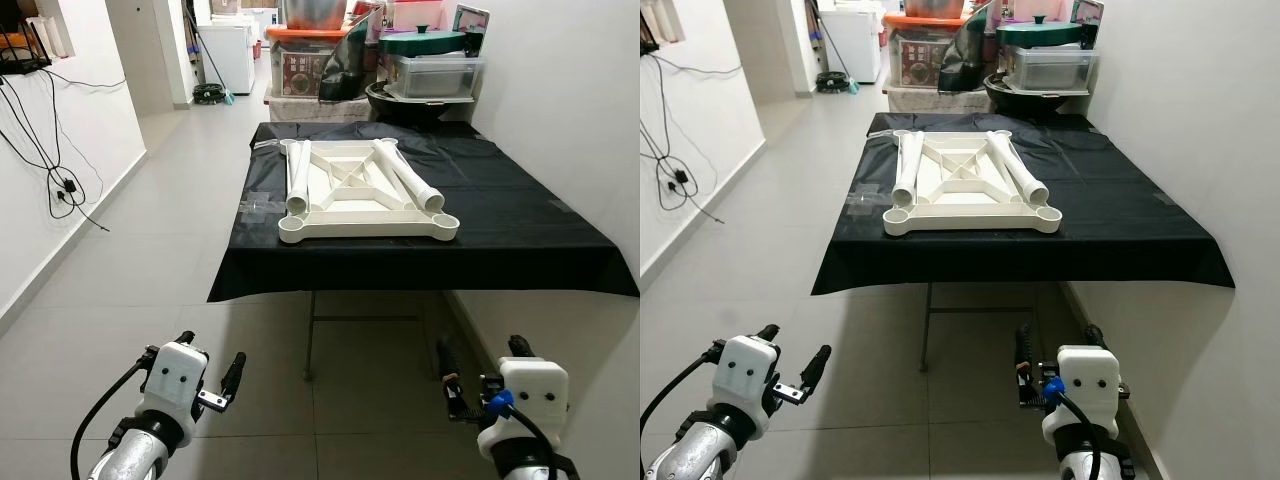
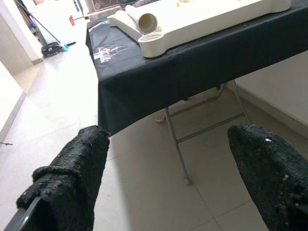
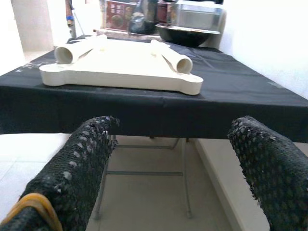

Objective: Building children table

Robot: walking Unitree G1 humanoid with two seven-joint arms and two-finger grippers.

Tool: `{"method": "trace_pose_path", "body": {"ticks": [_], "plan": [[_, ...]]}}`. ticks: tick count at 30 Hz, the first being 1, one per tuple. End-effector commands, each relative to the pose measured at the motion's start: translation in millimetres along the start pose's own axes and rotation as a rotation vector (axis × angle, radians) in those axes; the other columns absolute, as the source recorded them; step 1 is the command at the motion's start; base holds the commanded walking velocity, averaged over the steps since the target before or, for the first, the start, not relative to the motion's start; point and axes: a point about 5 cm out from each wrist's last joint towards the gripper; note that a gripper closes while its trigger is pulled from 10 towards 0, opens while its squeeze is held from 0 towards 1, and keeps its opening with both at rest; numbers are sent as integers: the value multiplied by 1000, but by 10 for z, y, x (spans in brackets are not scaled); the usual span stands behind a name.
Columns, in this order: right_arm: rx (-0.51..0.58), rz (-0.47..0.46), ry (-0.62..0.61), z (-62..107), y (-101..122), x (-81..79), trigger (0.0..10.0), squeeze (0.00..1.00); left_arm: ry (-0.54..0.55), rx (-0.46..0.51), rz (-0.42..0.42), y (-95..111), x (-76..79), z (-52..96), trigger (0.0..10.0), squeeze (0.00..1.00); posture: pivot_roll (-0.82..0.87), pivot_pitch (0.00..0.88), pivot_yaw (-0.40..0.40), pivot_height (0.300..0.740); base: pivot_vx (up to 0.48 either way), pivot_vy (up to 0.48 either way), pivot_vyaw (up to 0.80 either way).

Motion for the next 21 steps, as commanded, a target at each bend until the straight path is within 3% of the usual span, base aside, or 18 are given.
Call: {"method": "trace_pose_path", "body": {"ticks": [1, 3, 7, 13, 21], "plan": [[-17, -16, 23, -2, 12, -24, 10000, 0, -2, -11, -3, -2, 20, -11, 10000, 0, -6, 0, -36, 740, 0, 0, 0], [-37, -12, 28, -6, 2, -27, 10000, 0, -1, -11, -4, 0, 19, -10, 10000, 0, -6, 0, -36, 740, 0, 0, 0], [22, 47, 40, -67, -9, -31, 10000, 0, -1, -6, -9, 14, 17, -13, 10000, 0, -1, 0, -36, 740, 0, 0, 0], [-34, -35, 57, -284, -96, -98, 10000, 0, -23, 26, -14, 71, 49, -84, 10000, 0, 10, 0, -28, 740, 0, 0, 0], [13, -64, 72, -377, -2, -129, 10000, 0, -8, 92, 13, 172, 21, -121, 10000, 0, 9, 0, -16, 740, 0, 0, 0]]}}
Point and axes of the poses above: a point about 5 cm out from each wrist's last joint towards the gripper, its own z axis pointing back from the gripper into the wrist, its own y axis along the axis of the wrist's last joint, x = y × z, and after that the axes turned 8 degrees about z, right-handed
